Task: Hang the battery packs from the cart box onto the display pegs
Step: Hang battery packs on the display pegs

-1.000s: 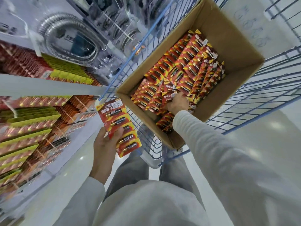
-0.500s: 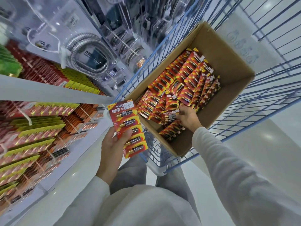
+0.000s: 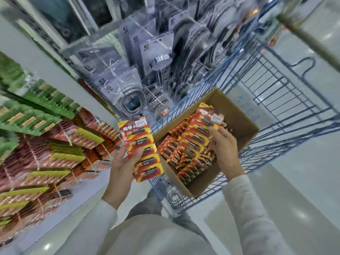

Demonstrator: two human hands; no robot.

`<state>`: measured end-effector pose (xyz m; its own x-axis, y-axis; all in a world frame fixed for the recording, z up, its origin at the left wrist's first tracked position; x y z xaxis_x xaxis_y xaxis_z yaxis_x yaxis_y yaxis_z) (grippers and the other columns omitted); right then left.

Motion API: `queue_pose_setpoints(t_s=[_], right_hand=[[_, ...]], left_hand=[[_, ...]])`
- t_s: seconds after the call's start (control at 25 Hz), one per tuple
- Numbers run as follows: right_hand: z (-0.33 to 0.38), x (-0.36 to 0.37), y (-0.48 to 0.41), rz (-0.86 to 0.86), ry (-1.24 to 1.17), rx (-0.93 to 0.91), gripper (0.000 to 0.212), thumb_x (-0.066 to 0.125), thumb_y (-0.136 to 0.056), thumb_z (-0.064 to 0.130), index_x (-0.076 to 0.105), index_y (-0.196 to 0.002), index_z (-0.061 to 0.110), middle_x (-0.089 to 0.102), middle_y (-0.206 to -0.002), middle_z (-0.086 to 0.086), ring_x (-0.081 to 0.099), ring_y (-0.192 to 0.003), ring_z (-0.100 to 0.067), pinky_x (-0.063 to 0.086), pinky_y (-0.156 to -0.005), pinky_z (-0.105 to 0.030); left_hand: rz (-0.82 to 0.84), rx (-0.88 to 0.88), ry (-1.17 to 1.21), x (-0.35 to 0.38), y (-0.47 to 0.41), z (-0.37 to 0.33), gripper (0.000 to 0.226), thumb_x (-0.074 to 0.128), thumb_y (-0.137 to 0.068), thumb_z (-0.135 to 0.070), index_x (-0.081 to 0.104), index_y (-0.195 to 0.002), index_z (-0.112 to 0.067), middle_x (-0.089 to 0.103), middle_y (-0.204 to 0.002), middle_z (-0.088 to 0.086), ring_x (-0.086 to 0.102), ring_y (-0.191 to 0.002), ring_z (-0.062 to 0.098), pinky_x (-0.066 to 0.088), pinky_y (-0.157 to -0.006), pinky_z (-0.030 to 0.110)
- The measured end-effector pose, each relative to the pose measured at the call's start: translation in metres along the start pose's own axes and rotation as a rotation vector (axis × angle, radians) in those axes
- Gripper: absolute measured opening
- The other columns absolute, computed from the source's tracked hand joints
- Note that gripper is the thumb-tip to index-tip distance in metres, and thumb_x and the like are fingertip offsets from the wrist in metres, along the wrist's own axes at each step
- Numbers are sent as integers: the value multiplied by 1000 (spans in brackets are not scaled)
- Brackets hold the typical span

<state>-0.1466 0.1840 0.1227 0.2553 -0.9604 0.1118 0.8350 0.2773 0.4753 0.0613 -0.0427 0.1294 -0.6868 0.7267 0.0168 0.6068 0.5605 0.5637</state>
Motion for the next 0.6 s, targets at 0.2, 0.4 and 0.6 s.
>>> queue_pose_setpoints(t_s=[0.2, 0.4, 0.6], right_hand=[[37, 53, 73, 261, -290, 78, 37, 52, -104, 31, 56, -132, 8, 72, -104, -4, 70, -92, -21, 58, -79, -38], [60, 106, 132, 554, -242, 93, 31, 50, -106, 34, 57, -121, 8, 63, -97, -14, 63, -81, -29, 54, -74, -42], [90, 161, 193, 678, -76, 55, 37, 51, -103, 24, 58, -135, 7, 69, -124, -22, 67, -112, -42, 48, -103, -60]], left_hand=[[-67, 188, 246, -4, 65, -33, 25, 58, -103, -17, 67, -126, -22, 80, -109, 4, 78, -92, 23, 64, -72, 38], [-207, 312, 393, -42, 137, -54, 20, 53, -106, -16, 67, -118, -22, 81, -100, -3, 79, -86, 16, 62, -65, 30], [-407, 396, 503, -113, 193, -59, 32, 55, -104, -33, 67, -130, -18, 77, -118, 10, 76, -102, 33, 60, -88, 52]])
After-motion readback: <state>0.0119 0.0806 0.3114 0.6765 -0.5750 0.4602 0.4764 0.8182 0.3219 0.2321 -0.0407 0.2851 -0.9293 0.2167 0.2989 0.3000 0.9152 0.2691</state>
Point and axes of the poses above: each hand's wrist, its own y-axis away from the middle knuckle, its own x-axis out of the palm, z = x × y, the point moved 6 cm from there along -y, towards the middle knuckle
